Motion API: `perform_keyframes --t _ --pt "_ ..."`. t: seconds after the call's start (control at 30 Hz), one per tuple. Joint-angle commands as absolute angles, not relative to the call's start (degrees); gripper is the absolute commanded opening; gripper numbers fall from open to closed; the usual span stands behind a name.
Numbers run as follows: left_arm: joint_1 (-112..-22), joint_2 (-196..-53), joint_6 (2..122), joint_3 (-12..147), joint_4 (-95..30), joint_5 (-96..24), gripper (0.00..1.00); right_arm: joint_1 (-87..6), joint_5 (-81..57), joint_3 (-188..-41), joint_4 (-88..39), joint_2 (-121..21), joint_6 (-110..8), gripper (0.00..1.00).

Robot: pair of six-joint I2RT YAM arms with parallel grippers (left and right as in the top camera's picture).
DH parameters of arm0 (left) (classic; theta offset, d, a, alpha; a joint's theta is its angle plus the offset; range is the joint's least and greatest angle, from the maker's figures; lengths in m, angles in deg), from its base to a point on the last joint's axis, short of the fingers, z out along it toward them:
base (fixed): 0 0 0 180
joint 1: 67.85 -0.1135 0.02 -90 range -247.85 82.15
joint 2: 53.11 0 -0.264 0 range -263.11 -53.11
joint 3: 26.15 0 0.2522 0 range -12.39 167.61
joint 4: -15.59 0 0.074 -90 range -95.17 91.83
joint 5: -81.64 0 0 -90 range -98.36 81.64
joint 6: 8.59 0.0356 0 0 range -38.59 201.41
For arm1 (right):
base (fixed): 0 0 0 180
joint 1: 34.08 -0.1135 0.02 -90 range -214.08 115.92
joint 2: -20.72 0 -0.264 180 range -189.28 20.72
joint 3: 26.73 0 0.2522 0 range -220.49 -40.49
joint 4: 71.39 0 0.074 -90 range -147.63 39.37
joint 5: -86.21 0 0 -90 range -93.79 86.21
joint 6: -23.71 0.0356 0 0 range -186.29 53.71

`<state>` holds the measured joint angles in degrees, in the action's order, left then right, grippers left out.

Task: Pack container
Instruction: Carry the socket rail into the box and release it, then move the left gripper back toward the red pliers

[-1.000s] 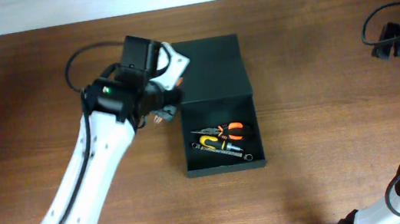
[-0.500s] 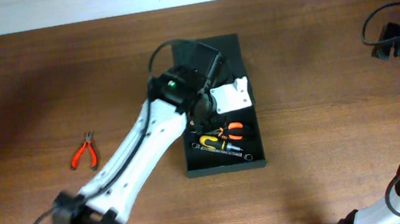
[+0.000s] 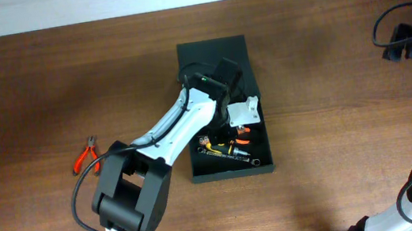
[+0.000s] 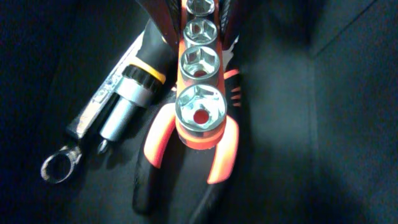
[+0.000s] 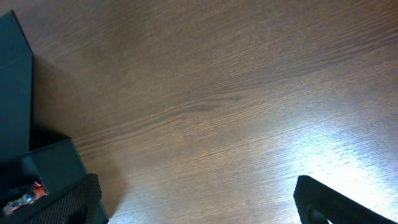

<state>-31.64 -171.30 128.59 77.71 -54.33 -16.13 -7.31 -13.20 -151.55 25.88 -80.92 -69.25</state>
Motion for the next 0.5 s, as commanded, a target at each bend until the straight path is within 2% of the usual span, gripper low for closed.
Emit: perform_keyframes --t 0.0,0.07,0.17,0.33,0.47 --pt "-31.5 -171.5 129.7 77.5 -54.1 -17.6 0.1 -7.1 -13.9 -151.3 25.9 -81.0 -68.8 0.99" --pt "-31.5 -171.5 129.7 77.5 -54.2 -17.6 0.35 -7.1 -13.9 -151.3 25.9 -81.0 -68.8 0.99" --pt "-31.5 -171.4 128.6 77.6 -54.2 -17.2 0.57 -7.1 -13.9 -151.3 25.9 -81.0 -68.8 0.99" --pt "-31.5 -170.8 127.8 80.7 -59.1 -15.0 0.65 -7.1 -13.9 -151.3 25.9 -81.0 -68.8 0.99" --pt "-31.6 -169.2 123.0 88.3 -66.5 -12.5 0.65 -7.1 -13.9 -151.3 25.9 -81.0 -68.8 0.99"
